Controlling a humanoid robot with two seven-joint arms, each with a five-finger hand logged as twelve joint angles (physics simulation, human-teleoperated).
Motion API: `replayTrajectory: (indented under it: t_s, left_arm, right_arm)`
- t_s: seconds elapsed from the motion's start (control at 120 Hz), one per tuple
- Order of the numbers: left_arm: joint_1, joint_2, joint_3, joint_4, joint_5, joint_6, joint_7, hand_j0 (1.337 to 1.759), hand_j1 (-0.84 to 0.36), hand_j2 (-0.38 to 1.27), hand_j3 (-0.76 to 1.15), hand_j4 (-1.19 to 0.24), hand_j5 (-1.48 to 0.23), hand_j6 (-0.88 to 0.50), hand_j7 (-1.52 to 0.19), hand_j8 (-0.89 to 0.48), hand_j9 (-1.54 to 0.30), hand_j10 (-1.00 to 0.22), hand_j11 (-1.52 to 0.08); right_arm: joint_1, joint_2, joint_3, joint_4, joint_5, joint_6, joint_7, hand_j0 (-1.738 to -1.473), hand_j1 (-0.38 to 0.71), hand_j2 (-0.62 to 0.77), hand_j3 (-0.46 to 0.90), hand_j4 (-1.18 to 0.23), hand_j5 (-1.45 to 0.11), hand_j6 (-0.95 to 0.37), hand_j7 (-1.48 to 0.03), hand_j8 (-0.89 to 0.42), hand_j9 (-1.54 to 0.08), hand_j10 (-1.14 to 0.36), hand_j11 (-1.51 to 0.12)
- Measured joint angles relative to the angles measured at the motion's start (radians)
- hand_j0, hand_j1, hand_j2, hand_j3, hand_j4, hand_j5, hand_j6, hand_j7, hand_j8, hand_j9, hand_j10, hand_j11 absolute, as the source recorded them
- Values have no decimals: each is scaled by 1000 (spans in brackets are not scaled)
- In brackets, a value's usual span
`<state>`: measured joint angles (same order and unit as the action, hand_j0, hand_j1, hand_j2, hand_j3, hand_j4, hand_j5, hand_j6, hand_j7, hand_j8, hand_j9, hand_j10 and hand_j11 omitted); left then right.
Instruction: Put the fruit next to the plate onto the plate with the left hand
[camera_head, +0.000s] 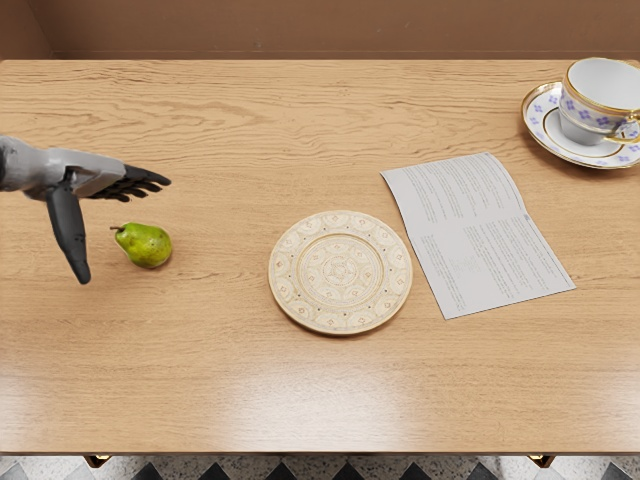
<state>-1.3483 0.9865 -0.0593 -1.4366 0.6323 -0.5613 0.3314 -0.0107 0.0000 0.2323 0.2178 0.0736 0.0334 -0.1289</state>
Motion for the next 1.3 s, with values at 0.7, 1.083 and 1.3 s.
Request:
replayTrajectory:
  t_s: [0.7, 1.083, 1.3]
  left_arm:
    - [146, -163, 31, -11, 381, 349, 113, 1658, 349, 2, 0, -6, -1, -7, -1, -7, -1, -5, 0]
    - [152, -235, 31, 4, 391, 389, 212, 1658, 238, 21, 0, -100, -123, -101, -123, -101, -123, -99, -123]
    - [180, -251, 36, 3, 424, 469, 232, 1658, 150, 36, 0, -172, -218, -174, -218, -173, -218, -172, -218]
  right_arm:
    - [0, 0, 0, 0, 0, 0, -2, -1658, -318, -5, 0, -26, -34, -26, -34, -26, -34, -26, -34]
    - [0, 0, -1, 0, -1, 0, -2, -1658, -318, -5, 0, -26, -34, -26, -34, -26, -34, -26, -34]
    - [0, 0, -1, -1, -1, 0, -2, -1658, -317, -5, 0, -26, -34, -26, -34, -26, -34, -26, -34]
